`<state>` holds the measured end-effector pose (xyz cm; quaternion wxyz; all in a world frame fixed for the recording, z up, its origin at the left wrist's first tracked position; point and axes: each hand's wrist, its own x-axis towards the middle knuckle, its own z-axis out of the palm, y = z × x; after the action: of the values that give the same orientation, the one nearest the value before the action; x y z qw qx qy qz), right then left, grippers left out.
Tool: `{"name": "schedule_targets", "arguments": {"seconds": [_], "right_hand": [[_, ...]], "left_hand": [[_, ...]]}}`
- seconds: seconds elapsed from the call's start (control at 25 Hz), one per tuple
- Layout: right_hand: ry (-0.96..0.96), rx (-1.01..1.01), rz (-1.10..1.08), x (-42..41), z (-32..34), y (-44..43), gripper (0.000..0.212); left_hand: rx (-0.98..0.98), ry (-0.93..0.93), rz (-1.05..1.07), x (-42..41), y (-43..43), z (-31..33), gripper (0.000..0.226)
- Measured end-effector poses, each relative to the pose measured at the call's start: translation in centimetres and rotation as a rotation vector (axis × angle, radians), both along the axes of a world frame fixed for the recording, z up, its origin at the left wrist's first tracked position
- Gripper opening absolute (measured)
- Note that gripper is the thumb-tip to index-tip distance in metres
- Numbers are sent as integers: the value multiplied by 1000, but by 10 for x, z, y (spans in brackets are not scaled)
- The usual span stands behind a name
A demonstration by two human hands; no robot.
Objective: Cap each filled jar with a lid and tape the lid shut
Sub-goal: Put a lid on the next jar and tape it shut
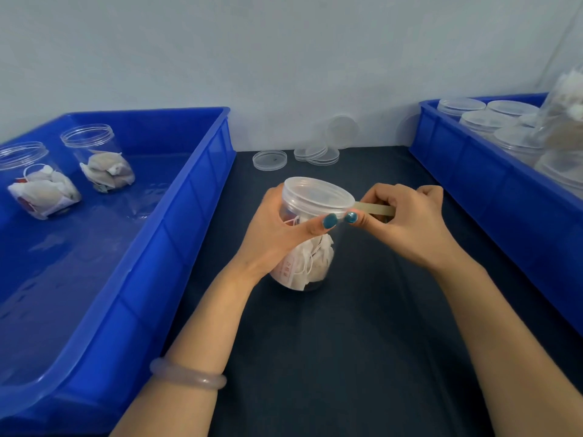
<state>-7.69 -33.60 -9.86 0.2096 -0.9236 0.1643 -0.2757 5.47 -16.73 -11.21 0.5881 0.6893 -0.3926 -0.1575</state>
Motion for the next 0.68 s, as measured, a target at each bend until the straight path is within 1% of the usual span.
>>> {"name": "schedule_targets", "arguments": {"seconds": [0.04, 0.12, 0.2, 0.28, 0.36, 0.48, 0.56, 0.68], "right_hand": [[-8, -5, 6, 0, 0, 0, 71], [-4, 12, 25, -1, 1, -3, 63], [1, 43, 62, -2, 1, -5, 56], [2, 8, 75, -2, 1, -4, 53], [-11, -67, 30, -1, 1, -2, 56], [-91, -117, -69, -2, 3, -2, 68], [-103, -122, -103, -1, 3, -3, 73], [-68, -26, -81, 1, 0, -3, 69]], "left_hand": [[-14, -5, 12, 1, 0, -2, 66], [-68, 20, 47, 3, -1, -4, 67], [-118, 97, 89, 7, -1, -5, 68], [-115, 150, 98, 10, 0, -5, 70], [-103, 194, 70, 12, 2, -5, 78], [-116, 256, 29, 10, 4, -5, 99], [-132, 275, -16, 7, 4, -2, 101], [-167, 358, -77, 5, 3, -2, 102]]}}
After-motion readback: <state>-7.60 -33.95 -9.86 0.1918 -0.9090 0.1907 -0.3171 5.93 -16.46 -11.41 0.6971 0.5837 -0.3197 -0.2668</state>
